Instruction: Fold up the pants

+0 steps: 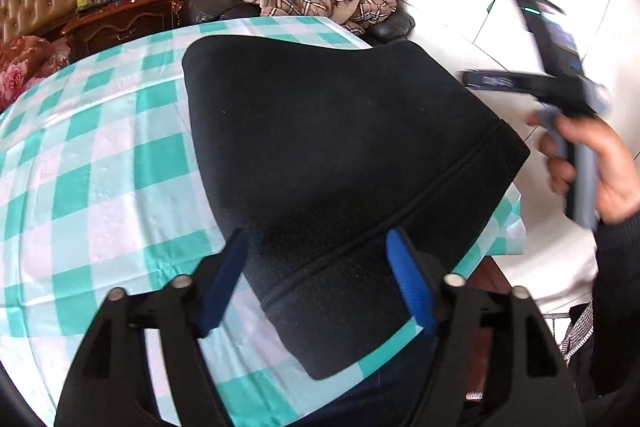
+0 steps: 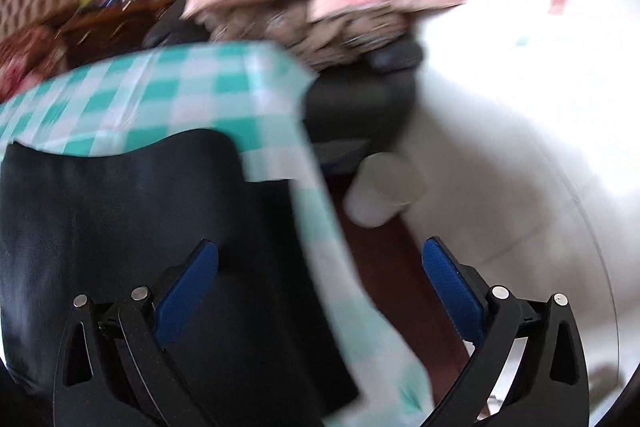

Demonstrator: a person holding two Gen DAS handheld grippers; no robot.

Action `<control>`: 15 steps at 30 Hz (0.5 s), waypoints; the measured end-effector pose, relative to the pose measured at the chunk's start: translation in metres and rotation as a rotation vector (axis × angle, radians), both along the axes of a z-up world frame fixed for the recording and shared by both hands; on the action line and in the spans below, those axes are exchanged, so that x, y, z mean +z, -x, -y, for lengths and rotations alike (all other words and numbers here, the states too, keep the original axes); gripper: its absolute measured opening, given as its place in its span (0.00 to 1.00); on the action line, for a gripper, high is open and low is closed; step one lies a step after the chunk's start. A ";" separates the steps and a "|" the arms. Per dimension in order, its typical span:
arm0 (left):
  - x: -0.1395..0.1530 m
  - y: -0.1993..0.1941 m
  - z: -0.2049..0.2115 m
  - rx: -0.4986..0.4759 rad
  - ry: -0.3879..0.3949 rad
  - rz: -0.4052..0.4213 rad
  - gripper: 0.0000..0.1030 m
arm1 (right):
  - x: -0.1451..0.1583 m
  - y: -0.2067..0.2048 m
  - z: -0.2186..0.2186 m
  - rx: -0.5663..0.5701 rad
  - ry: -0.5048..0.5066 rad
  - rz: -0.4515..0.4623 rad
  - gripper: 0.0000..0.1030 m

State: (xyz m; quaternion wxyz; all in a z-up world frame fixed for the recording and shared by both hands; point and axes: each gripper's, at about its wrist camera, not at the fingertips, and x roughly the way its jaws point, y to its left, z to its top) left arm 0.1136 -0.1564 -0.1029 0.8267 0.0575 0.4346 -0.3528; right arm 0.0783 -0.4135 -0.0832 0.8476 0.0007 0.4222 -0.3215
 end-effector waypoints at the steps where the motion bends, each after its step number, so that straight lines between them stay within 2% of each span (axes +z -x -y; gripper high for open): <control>1: 0.003 0.002 -0.001 0.002 0.001 0.006 0.81 | 0.002 0.018 -0.005 -0.013 -0.010 0.014 0.95; 3: 0.009 0.005 0.000 -0.001 0.002 0.011 0.86 | 0.006 0.054 -0.019 -0.035 -0.060 0.054 0.95; 6: 0.020 0.008 0.003 0.007 0.007 0.016 0.96 | 0.011 0.087 -0.042 -0.069 -0.107 0.095 0.96; 8: 0.030 0.011 0.004 0.017 0.007 0.036 0.98 | 0.013 0.100 -0.059 -0.075 -0.139 0.106 0.96; 12: 0.051 0.016 0.007 0.034 -0.002 0.067 0.98 | 0.022 0.106 -0.095 -0.043 -0.098 0.121 0.96; 15: 0.060 0.014 0.003 0.063 0.016 0.050 0.98 | 0.035 0.108 -0.107 -0.028 -0.068 0.150 0.96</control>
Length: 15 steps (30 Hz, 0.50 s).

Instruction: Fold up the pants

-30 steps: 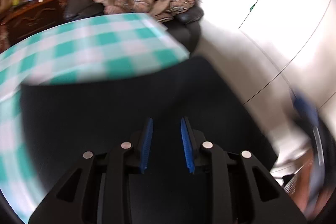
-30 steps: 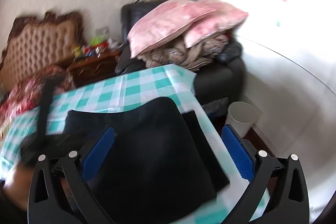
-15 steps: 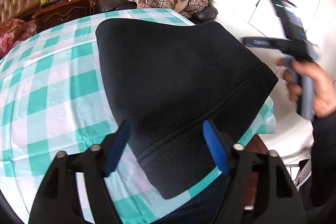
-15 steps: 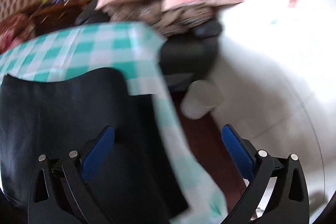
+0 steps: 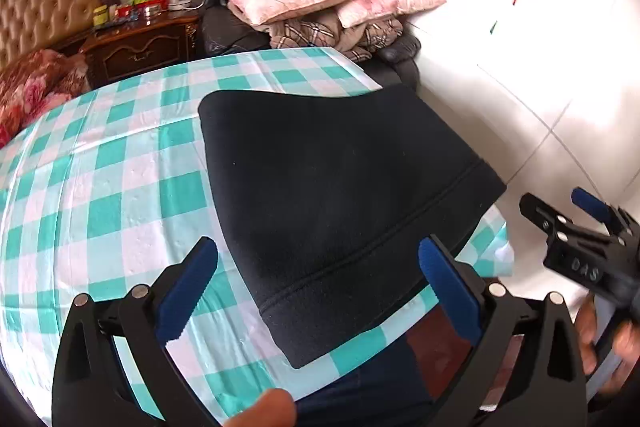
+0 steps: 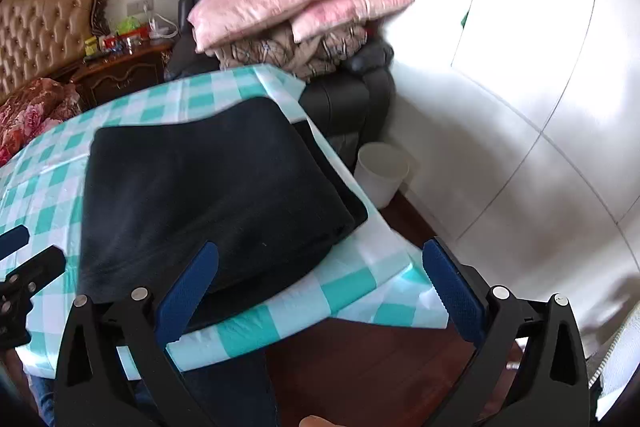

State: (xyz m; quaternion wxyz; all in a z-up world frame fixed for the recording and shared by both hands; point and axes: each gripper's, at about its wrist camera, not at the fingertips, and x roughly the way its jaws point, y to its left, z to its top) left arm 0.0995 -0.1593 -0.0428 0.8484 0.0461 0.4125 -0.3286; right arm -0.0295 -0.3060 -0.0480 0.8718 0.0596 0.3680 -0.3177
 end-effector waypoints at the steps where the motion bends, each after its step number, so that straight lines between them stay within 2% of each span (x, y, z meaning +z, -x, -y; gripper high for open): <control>1: 0.002 0.000 0.000 0.000 0.009 -0.005 0.98 | 0.002 -0.001 -0.002 0.001 0.004 0.004 0.96; 3: 0.004 -0.001 0.001 0.008 0.013 -0.010 0.98 | 0.003 -0.001 -0.002 0.002 0.002 0.003 0.96; 6: 0.005 -0.001 0.009 0.022 -0.027 0.006 0.98 | 0.002 -0.001 0.001 0.002 -0.006 0.007 0.96; 15: 0.001 0.006 0.026 -0.024 -0.061 0.014 0.98 | -0.002 0.000 0.008 -0.004 -0.019 0.010 0.95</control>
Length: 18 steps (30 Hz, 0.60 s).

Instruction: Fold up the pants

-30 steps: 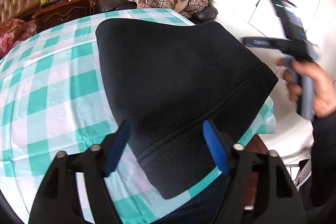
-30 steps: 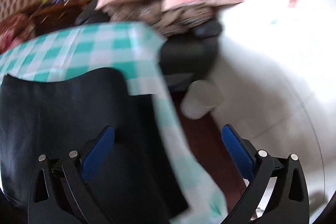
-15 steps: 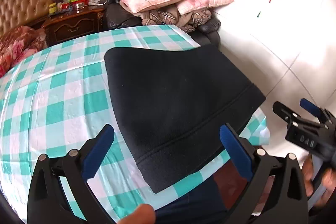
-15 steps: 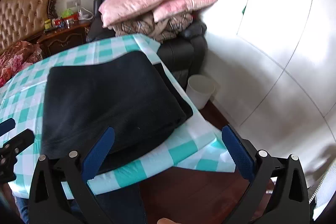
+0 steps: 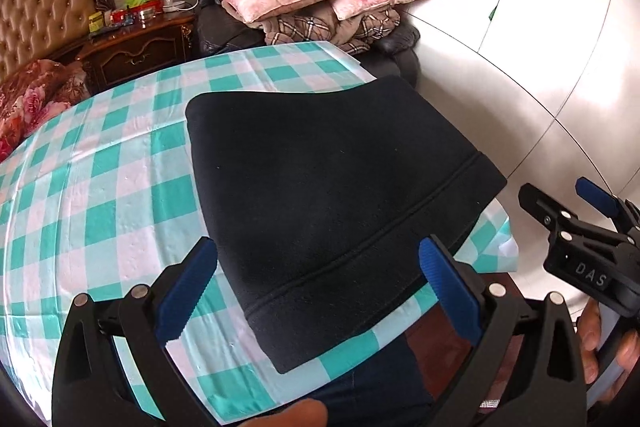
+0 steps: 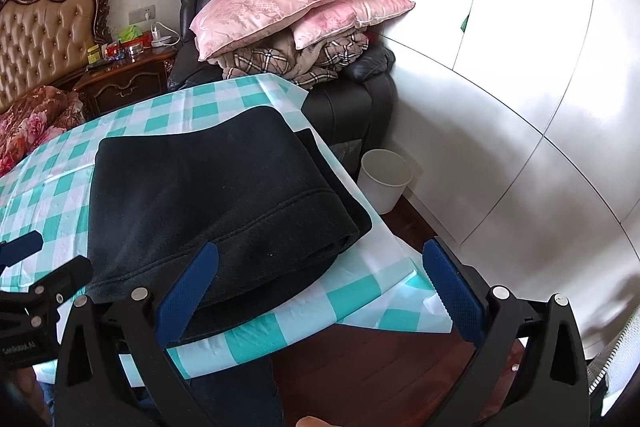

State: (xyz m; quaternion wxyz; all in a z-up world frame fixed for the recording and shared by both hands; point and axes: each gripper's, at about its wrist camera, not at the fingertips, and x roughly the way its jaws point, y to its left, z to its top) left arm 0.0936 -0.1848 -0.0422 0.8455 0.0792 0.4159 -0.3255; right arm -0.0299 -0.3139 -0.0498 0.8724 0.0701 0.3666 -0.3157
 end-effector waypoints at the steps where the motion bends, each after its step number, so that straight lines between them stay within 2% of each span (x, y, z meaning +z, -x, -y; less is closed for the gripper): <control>1: 0.000 0.001 0.001 -0.002 -0.001 0.003 0.98 | 0.000 0.000 0.000 0.000 -0.001 0.000 0.96; 18: -0.002 0.001 0.000 0.005 -0.007 0.005 0.98 | -0.006 0.000 0.002 0.006 -0.016 -0.004 0.96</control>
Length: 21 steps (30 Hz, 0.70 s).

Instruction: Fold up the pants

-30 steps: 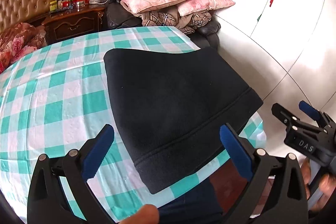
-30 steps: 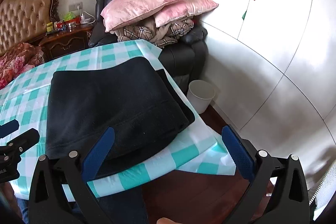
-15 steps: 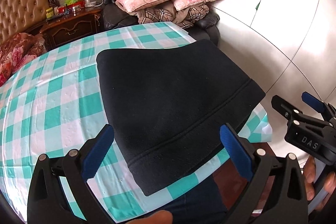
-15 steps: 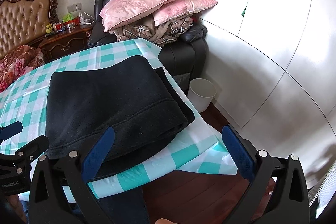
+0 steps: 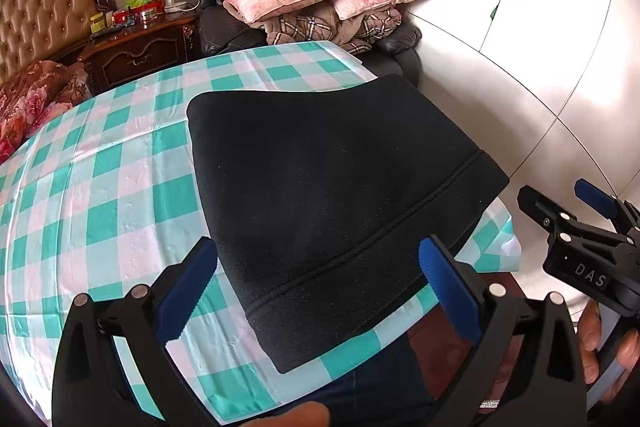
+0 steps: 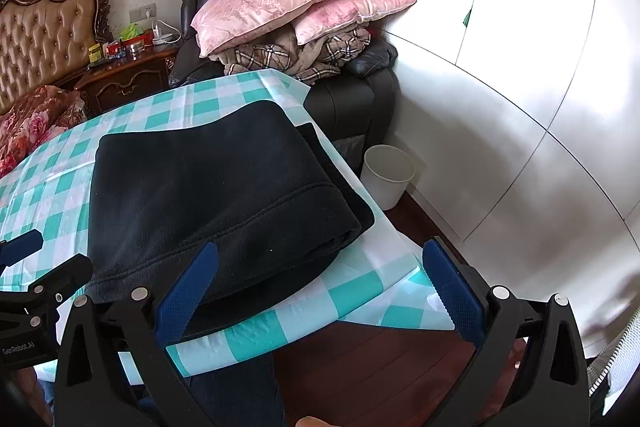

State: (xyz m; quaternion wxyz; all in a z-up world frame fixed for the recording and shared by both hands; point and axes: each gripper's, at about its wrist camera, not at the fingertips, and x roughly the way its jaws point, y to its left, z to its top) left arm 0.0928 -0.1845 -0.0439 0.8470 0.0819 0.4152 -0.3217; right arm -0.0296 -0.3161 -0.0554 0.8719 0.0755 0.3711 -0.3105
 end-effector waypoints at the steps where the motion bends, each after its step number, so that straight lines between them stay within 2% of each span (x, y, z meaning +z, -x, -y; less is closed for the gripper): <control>1: 0.000 0.000 0.000 -0.002 0.000 0.000 0.98 | 0.000 0.000 0.000 0.000 0.000 0.000 0.96; 21: -0.001 0.000 0.000 -0.006 0.000 0.000 0.98 | -0.004 0.000 -0.002 0.001 -0.005 -0.004 0.96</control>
